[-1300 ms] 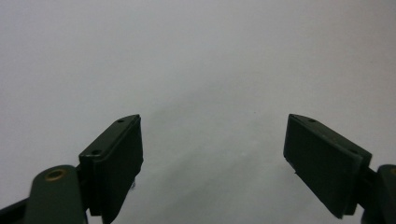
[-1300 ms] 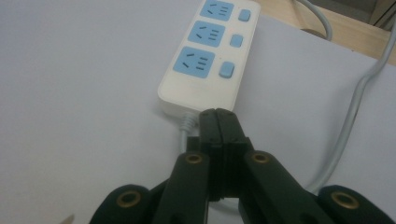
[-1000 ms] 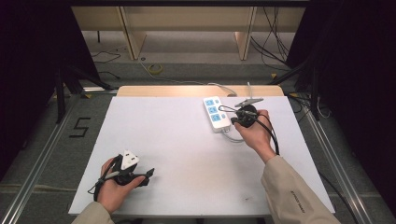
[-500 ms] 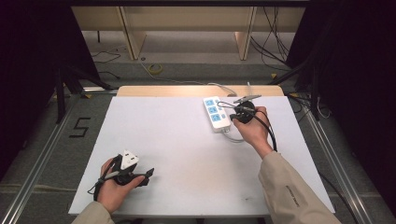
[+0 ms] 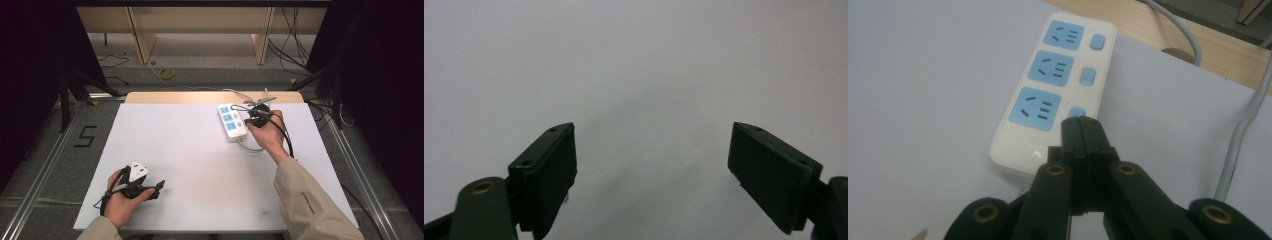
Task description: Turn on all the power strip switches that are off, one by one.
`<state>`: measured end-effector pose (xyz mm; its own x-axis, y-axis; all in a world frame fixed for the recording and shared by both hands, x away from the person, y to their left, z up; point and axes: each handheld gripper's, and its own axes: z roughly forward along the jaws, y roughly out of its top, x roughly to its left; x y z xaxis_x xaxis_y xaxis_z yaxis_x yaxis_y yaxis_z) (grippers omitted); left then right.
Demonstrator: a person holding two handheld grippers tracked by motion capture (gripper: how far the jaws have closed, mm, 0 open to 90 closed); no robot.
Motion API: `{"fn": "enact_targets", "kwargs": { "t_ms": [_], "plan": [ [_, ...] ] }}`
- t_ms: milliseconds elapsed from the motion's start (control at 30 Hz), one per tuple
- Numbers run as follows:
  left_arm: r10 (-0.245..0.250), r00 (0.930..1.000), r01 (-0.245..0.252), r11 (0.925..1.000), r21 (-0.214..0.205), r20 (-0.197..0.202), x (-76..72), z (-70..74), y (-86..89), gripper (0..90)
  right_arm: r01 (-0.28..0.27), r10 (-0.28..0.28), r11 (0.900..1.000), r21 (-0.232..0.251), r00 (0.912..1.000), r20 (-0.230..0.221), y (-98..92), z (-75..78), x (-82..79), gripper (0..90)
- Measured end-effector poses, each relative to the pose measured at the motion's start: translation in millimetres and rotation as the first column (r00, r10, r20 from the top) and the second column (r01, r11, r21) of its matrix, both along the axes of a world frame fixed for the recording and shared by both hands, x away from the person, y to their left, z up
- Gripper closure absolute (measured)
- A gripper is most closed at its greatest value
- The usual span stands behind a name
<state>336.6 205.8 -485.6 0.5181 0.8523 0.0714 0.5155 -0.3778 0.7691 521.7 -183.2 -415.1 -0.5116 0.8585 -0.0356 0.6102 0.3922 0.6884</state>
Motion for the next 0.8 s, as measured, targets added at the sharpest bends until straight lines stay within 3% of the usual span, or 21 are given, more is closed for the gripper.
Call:
{"fn": "enact_targets", "kwargs": {
  "t_ms": [800],
  "plan": [
    [-0.009,1.0,0.009,0.9999,0.01,0.0,0.2,-0.1,-1.0,19.7,0.003,-0.003,1.0,0.002,0.9999,-0.014,6.7,-2.9,14.8,90.0]
  ]
}}
